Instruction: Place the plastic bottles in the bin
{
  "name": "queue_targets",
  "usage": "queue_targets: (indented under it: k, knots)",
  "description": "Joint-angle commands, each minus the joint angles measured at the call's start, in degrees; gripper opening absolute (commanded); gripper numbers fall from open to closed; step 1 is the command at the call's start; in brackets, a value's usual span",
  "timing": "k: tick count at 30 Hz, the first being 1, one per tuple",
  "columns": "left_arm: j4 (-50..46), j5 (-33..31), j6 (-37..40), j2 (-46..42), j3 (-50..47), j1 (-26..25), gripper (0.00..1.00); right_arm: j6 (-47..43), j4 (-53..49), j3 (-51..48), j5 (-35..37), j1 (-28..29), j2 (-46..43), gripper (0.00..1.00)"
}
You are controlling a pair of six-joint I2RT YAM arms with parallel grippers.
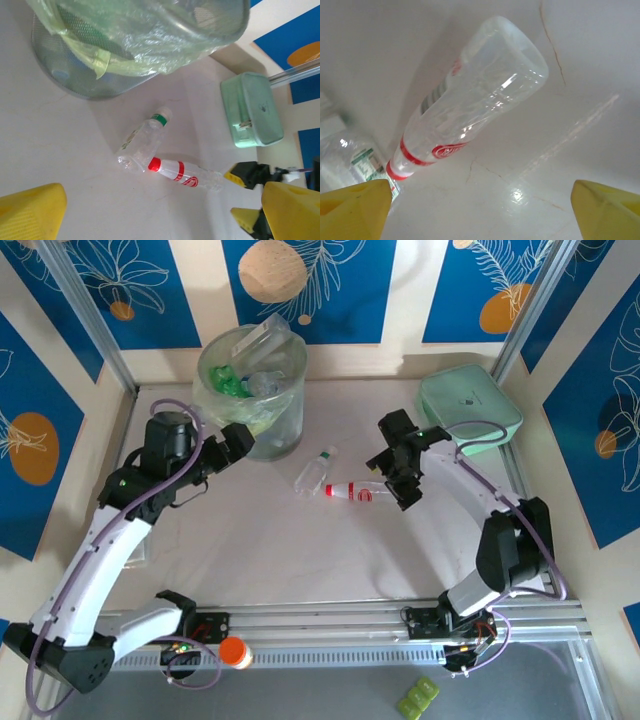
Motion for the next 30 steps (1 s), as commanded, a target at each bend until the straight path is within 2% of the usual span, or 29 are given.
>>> queue_targets:
  k: [1,3,8,11,15,19,23,30]
  knots:
    - [2.25,-1.09,0.9,-1.37,-1.62,0.38,0.99,8.31,0.5,0.68,-4.29,-1.95,3.41,0.96]
    - [3.01,-1.14,0.99,-2.1,-2.53,0.4,0.99,9.39,2.36,0.59,-4.95,-2.76,5.84,1.0]
    - [4.22,0.21,0.93,-2.6,-4.5,0.37,0.99,9.87,6.61,1.34,-8.32,-5.05,13.49,0.99]
    - [3.49,-0.62,1.2,-2.4,-4.68,0.33,0.99,9.6,6.79,2.12,-7.51,-5.72,15.99,1.0]
    - [3.76,-0.87,1.43,-2.51,-5.15,0.36,0.99,8.83,8.18,0.32,-6.21,-6.78,15.71,0.91]
    - [4.01,-0.62,1.43,-1.89,-5.21,0.31,0.99,7.13,8.56,-1.34,-4.58,-7.4,14.05,0.67]
    - [4.02,-0.44,1.52,-1.01,-4.74,0.22,0.99,6.36,9.69,-3.73,-5.07,-7.87,12.05,0.54]
    - [3.49,3.58,4.15,0.65,-3.42,-1.01,0.99,3.06,9.3,-7.63,-5.2,-8.77,4.24,0.53]
